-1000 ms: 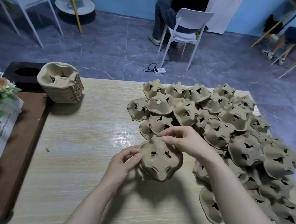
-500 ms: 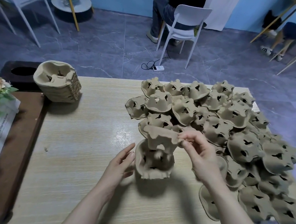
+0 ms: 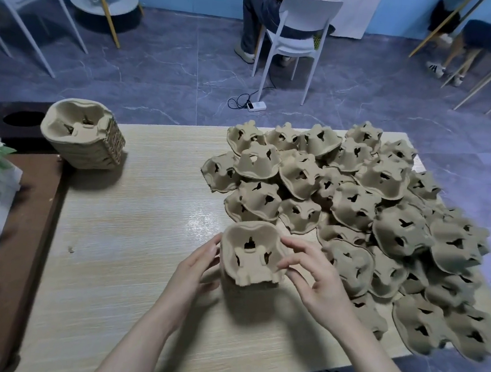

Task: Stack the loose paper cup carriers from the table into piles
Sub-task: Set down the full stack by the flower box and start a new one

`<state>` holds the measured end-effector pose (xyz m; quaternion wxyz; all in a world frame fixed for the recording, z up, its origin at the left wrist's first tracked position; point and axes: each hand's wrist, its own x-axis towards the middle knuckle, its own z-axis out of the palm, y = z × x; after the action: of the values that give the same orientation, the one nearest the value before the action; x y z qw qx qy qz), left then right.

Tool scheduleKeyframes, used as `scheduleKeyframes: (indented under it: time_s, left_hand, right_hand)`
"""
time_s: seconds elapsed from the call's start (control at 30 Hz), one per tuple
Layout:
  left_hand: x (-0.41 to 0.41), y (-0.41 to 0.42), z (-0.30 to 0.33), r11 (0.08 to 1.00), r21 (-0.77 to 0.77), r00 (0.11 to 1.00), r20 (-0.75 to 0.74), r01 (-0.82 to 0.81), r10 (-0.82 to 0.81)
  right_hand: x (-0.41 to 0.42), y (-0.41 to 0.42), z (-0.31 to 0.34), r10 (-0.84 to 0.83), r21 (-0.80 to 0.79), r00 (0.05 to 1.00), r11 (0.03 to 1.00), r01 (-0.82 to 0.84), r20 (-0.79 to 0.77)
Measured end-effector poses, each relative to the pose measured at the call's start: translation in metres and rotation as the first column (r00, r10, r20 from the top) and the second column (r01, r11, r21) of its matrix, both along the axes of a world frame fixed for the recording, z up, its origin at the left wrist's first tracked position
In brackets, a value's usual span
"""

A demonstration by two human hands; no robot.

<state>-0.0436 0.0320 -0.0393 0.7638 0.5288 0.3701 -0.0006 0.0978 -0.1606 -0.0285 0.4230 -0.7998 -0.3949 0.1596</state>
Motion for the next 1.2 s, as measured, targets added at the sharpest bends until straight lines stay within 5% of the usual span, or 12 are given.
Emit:
scheduleKeyframes:
  time_s: [0.6,0.9,1.2]
  left_hand:
    - [0.005,-0.01,-0.013,1.0,-0.02,0.999,0.044,0.009,-0.008]
    - [0.007,-0.014,-0.018,0.998,-0.059,0.998,0.055,0.013,-0.01]
    - [0.01,-0.014,-0.021,0.998,-0.064,0.999,0.052,0.0,0.003]
  right_hand:
    - [-0.018,-0.018,-0.017,-0.15,-0.097,0.981,0.982,0.162,0.119]
    - [0.05,-0.073,-0.019,-0.546,-0.325,0.805,0.737,0.593,0.231]
    - [0.099,-0.067,-0.018,-0.476,-0.709,0.874,0.581,0.4,0.102]
